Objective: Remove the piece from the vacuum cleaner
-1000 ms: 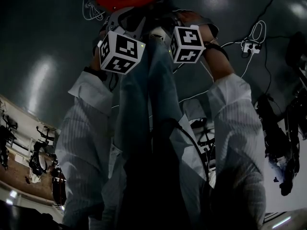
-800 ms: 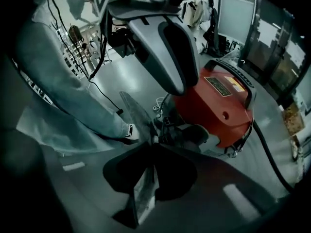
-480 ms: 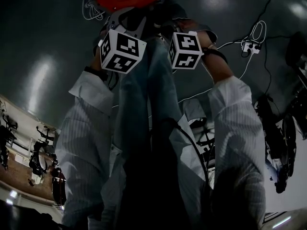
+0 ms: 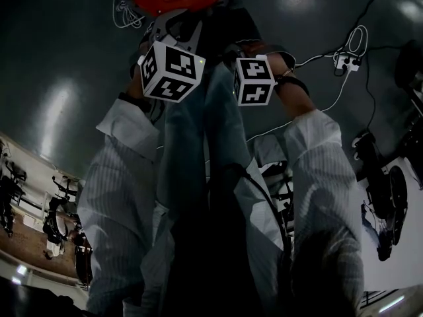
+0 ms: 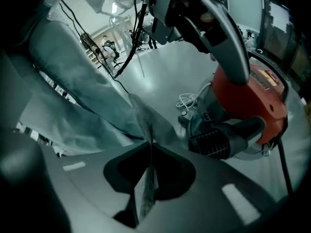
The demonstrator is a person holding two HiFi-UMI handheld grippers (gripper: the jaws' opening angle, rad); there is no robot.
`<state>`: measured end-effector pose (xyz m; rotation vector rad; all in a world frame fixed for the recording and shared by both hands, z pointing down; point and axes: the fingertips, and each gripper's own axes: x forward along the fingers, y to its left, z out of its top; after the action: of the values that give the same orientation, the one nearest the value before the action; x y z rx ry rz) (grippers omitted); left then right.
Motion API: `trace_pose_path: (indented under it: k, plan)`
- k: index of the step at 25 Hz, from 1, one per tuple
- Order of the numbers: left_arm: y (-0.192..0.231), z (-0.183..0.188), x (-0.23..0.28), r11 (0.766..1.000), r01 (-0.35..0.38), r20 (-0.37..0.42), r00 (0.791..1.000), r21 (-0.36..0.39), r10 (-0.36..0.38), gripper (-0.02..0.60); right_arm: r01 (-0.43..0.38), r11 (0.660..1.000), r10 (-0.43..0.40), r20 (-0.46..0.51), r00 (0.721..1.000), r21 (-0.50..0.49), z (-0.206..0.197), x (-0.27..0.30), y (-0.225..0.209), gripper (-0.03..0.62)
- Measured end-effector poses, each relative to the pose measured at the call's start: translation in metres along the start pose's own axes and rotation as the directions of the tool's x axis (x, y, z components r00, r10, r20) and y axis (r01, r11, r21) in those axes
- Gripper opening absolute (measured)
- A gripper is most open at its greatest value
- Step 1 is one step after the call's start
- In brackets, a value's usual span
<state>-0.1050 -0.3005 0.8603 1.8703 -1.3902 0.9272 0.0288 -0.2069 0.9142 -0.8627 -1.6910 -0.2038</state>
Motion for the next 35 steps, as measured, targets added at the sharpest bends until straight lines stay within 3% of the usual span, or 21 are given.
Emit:
trace_pose_path:
  k: [4,7,11,15,18,22,25,29,32,35]
  plan:
    - [0.008,0.001,-0.028,1.000,0.007,0.041,0.999,-0.025,-0.006,0.106,0.055,0.978,-0.078,0.107,0.991,0.202,0.032,-0.018,0.011,0.025]
    - [0.012,0.023,-0.079,0.995,0.028,0.158,0.987,-0.100,-0.011,0.106,0.062,0.911,-0.179,0.254,0.951,0.408,0.051,-0.067,0.007,0.025]
    - [0.020,0.081,-0.182,0.981,-0.019,0.361,0.928,-0.191,0.089,0.106,0.083,0.793,-0.389,0.396,0.832,0.604,0.070,-0.175,0.008,0.025]
    - [-0.004,0.137,-0.268,0.972,-0.069,0.433,0.886,-0.226,0.164,0.104,0.048,0.686,-0.531,0.455,0.715,0.726,0.089,-0.291,0.027,0.025]
    - [-0.007,0.188,-0.321,0.945,-0.124,0.471,0.843,-0.303,0.261,0.078,0.097,0.648,-0.618,0.447,0.646,0.756,0.099,-0.371,0.032,0.025]
    - [-0.018,0.274,-0.315,0.902,-0.170,0.526,0.764,-0.396,0.375,0.077,0.153,0.598,-0.696,0.415,0.586,0.787,0.044,-0.436,0.006,0.025]
    - [-0.034,0.323,-0.313,0.886,-0.212,0.535,0.731,-0.413,0.424,0.034,0.152,0.571,-0.739,0.424,0.524,0.807,0.000,-0.477,-0.008,0.026]
    - [-0.041,0.353,-0.324,0.877,-0.244,0.549,0.701,-0.413,0.454,0.018,0.147,0.560,-0.777,0.456,0.434,0.815,-0.019,-0.526,-0.011,0.025]
    - [-0.042,0.356,-0.327,0.877,-0.252,0.555,0.694,-0.409,0.458,0.009,0.148,0.570,-0.785,0.481,0.391,0.808,-0.015,-0.546,-0.013,0.025]
    - [-0.041,0.359,-0.329,0.877,-0.260,0.561,0.687,-0.403,0.462,0.006,0.173,0.579,-0.788,0.493,0.370,0.796,-0.005,-0.556,-0.014,0.025]
